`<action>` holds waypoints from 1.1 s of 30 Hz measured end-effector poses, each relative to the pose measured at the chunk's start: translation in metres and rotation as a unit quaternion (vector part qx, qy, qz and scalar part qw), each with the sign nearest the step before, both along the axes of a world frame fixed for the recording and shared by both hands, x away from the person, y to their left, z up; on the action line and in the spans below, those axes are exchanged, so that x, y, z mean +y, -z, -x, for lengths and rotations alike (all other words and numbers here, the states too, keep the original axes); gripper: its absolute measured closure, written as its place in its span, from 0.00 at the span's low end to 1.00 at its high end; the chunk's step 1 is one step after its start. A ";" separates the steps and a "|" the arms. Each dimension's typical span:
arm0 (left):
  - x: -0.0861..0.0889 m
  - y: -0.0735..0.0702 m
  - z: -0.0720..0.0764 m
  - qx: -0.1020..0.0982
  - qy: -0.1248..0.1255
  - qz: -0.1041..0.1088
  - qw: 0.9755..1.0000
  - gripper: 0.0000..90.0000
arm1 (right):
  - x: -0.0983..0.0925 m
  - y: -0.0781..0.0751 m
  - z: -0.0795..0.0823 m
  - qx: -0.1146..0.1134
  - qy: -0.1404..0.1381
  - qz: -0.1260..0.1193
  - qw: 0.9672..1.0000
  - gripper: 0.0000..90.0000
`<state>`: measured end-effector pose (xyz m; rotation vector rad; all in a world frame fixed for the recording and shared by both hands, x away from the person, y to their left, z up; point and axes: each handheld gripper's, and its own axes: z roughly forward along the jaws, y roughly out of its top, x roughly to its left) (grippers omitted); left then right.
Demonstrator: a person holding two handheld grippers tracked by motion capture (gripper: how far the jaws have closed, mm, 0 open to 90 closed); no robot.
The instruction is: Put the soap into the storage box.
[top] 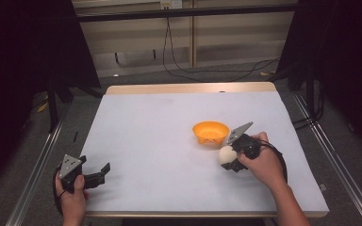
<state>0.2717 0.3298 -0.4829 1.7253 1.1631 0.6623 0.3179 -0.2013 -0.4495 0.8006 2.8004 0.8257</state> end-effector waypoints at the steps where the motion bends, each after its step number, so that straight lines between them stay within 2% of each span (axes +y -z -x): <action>1: 0.000 0.000 0.000 0.000 0.000 0.000 1.000 0.00 | 0.000 -0.001 -0.001 -0.004 0.000 -0.002 1.000 0.26; 7: -0.001 0.000 0.000 0.000 -0.002 0.000 1.000 0.00 | -0.002 -0.012 -0.003 -0.004 0.003 -0.003 1.000 0.26; 19: 0.000 0.000 0.000 -0.001 0.001 -0.001 1.000 0.00 | -0.003 -0.021 -0.011 -0.011 -0.004 -0.002 1.000 0.26; 33: 0.000 0.000 0.000 -0.001 0.003 0.000 1.000 0.00 | -0.002 -0.030 -0.019 -0.005 -0.009 -0.005 1.000 0.26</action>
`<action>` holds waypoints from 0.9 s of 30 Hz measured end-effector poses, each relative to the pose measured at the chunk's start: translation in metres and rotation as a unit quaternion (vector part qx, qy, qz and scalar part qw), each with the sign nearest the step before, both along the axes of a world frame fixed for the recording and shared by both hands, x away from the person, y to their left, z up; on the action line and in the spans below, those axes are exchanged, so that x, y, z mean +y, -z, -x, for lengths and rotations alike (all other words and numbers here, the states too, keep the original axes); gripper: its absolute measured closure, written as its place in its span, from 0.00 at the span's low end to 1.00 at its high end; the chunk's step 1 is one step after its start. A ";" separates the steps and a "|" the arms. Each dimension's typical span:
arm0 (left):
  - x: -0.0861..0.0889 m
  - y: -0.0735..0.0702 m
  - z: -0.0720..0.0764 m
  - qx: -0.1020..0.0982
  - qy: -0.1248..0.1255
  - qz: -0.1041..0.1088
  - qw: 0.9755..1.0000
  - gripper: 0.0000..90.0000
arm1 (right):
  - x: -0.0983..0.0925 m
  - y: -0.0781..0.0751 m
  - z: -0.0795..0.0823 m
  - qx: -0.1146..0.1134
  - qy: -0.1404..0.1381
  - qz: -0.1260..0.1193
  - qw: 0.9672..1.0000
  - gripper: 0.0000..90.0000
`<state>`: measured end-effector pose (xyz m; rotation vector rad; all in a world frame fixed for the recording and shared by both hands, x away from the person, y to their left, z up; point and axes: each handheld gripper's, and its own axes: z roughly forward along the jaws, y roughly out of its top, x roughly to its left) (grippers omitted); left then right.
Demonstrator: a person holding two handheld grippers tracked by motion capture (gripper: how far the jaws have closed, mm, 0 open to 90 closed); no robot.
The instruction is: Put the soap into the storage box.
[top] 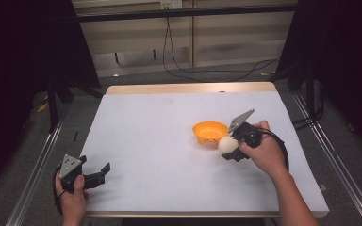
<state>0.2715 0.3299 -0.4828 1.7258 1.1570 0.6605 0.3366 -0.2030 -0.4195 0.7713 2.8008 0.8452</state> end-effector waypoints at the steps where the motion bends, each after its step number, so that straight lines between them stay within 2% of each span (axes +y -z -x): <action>1: 0.000 0.000 0.000 0.000 0.000 0.000 1.000 0.00 | 0.000 -0.001 0.000 0.002 0.000 0.000 1.000 0.26; 18: 0.000 0.000 0.000 0.000 0.000 0.000 1.000 0.00 | 0.003 -0.016 -0.014 -0.008 -0.007 -0.005 1.000 0.26; 27: 0.000 0.000 0.000 0.000 0.001 0.000 1.000 0.00 | 0.009 -0.019 -0.022 -0.003 -0.008 -0.002 1.000 0.26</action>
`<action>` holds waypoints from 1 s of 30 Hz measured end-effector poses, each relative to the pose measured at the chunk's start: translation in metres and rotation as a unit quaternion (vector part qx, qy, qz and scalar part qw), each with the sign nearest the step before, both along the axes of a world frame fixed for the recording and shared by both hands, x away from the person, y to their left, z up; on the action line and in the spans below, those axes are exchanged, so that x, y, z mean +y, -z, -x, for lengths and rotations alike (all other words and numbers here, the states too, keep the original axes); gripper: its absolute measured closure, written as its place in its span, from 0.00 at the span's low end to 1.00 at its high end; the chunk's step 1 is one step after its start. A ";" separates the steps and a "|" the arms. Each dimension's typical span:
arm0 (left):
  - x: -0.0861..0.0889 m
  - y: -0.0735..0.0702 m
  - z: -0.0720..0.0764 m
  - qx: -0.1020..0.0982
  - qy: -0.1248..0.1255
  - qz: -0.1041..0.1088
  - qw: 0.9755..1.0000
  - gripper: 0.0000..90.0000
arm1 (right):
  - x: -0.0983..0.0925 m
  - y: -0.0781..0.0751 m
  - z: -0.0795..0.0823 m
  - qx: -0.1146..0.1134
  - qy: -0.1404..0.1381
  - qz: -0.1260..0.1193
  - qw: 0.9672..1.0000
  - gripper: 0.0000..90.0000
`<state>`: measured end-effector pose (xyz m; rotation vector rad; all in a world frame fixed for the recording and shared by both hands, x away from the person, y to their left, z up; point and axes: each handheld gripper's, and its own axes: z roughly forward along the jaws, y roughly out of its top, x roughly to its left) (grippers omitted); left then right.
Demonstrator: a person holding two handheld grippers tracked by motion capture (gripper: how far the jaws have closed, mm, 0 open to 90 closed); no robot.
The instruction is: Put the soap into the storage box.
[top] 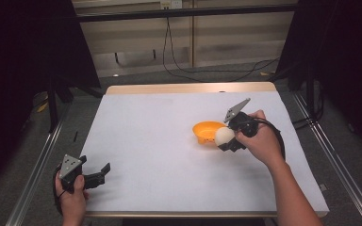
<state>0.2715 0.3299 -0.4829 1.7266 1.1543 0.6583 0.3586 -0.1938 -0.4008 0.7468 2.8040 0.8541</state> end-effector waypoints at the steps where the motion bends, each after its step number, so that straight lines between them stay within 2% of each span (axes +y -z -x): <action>1: 0.000 0.000 0.000 0.000 0.000 0.000 1.000 0.00 | 0.001 0.000 -0.001 -0.001 0.000 0.000 1.000 0.26; 20: 0.000 0.000 0.000 0.000 0.002 0.000 1.000 0.00 | 0.015 0.001 -0.018 0.002 -0.012 0.008 1.000 0.26; 25: 0.000 0.000 0.000 0.000 0.002 0.000 1.000 0.00 | 0.018 0.002 -0.021 0.009 -0.008 0.007 1.000 0.26; 30: 0.000 0.000 0.000 0.001 0.001 0.002 1.000 0.00 | 0.020 0.001 -0.025 0.006 -0.012 0.009 1.000 0.26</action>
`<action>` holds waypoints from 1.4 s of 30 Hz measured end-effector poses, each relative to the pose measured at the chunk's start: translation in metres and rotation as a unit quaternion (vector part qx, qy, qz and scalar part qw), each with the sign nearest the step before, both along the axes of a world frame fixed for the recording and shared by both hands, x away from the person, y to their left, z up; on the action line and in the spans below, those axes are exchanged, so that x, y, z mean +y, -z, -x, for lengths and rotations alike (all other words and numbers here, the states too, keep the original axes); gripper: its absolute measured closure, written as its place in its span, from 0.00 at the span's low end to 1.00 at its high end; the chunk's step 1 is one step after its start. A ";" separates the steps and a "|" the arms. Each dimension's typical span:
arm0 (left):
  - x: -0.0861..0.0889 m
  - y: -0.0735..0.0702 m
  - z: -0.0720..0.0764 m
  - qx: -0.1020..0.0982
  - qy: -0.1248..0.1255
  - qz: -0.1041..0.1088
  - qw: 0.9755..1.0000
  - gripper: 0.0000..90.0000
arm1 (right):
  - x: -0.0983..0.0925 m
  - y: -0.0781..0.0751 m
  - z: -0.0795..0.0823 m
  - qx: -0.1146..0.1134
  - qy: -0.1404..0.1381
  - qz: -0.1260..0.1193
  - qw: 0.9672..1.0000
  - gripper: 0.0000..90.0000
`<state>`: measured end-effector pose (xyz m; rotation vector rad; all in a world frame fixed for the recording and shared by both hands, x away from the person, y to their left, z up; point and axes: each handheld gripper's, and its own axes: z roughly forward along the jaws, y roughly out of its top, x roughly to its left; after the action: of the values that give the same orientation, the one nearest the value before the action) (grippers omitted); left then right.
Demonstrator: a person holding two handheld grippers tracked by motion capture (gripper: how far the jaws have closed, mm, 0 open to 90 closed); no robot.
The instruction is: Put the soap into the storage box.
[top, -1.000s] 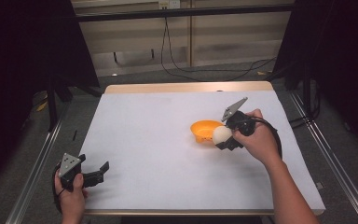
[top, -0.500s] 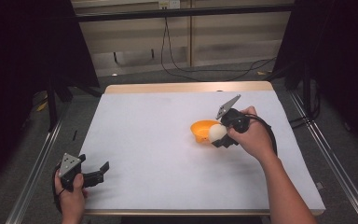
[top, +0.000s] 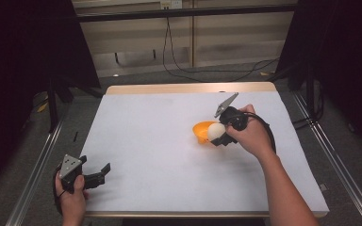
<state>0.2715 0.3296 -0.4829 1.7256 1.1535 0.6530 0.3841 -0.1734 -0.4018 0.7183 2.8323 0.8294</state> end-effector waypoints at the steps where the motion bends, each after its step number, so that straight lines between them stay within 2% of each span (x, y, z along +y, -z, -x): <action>1: 0.000 0.000 0.000 0.000 0.000 0.000 1.000 0.00 | 0.000 0.000 -0.001 0.001 0.000 0.000 1.000 0.26; 16: 0.000 0.000 0.000 -0.001 0.000 -0.002 1.000 0.00 | 0.007 -0.001 -0.015 -0.002 0.003 0.001 1.000 0.26; 27: 0.000 0.000 0.000 -0.001 0.002 -0.003 1.000 0.00 | 0.005 0.006 -0.025 0.002 0.019 0.003 1.000 0.26; 42: 0.000 0.000 0.000 -0.001 0.002 -0.001 1.000 0.00 | 0.008 0.012 -0.032 0.006 0.019 0.010 1.000 0.26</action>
<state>0.2714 0.3296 -0.4829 1.7279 1.1479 0.6527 0.4163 -0.1650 -0.4139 0.7745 2.8236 0.7939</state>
